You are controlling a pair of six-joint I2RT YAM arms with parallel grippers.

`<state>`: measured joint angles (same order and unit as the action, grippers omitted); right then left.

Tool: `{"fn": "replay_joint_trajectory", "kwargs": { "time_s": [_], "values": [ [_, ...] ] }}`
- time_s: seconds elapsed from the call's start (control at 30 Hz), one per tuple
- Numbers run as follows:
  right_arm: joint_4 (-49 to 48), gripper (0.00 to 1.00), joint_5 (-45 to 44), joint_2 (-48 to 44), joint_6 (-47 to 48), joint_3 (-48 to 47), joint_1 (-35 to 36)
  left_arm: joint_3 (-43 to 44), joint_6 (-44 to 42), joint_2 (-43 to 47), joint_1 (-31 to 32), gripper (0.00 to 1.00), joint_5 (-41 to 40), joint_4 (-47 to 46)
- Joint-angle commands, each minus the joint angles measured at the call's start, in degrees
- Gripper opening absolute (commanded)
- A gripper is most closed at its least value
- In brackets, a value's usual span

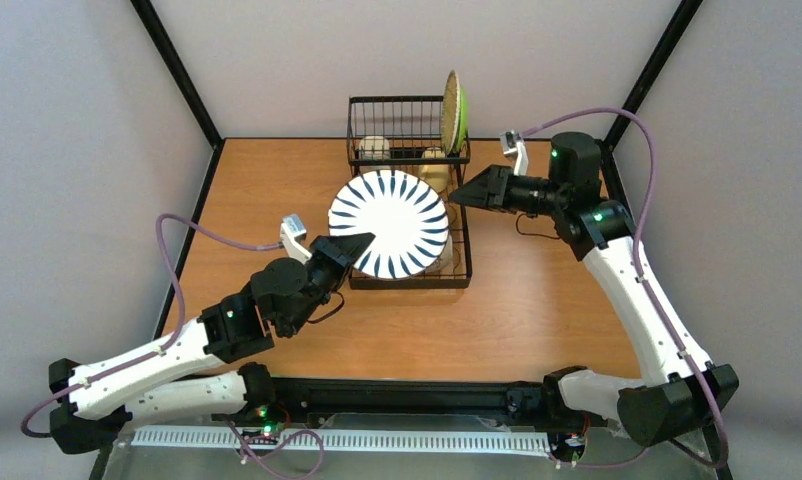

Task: Load the mixed dishes into the dish rack
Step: Pass from the left arm to the right

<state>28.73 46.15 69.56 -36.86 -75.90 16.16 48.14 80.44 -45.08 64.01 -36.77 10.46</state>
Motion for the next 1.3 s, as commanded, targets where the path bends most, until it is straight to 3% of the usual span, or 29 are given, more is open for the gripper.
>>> {"fn": "replay_joint_trajectory", "kwargs": {
  "time_s": [0.0, 0.67, 0.9, 1.0, 1.13, 1.2, 1.27],
  "values": [
    [-2.36, 0.77, 3.09, -2.09, 0.26, 1.24, 2.49, 1.31, 3.94, 1.6, -0.58, 0.0, -0.09, -9.35],
    [-8.79, 0.81, 5.76, -5.42, -4.86, 9.41, 8.33, -0.58, 7.63, 1.53, -0.85, 0.0, 3.57, -14.8],
    [-12.29, 0.77, 4.58, -3.12, -8.22, 7.69, 12.48, -1.55, 8.67, 0.0, -1.49, 0.0, 5.82, -16.74],
    [-12.14, 0.57, 2.38, -1.94, -8.8, 6.26, 14.7, -1.65, 8.68, -0.69, -2.43, 0.0, 7.19, -17.52],
    [-10.86, 0.06, 0.46, -0.21, -8.86, 4.06, 15.83, -1.35, 8.34, -1.42, -3.76, 0.0, 9.71, -17.89],
    [-9.8, 0.02, -0.35, 0.49, -8.32, 2.65, 16.08, -1.02, 8.09, -1.14, -3.97, 0.01, 9.68, -17.14],
    [-9.07, 0.02, -0.83, 1.12, -7.87, 1.35, 16.18, -0.46, 7.71, -0.51, -4.09, 0.17, 8.57, -14.2]
  ]
}}
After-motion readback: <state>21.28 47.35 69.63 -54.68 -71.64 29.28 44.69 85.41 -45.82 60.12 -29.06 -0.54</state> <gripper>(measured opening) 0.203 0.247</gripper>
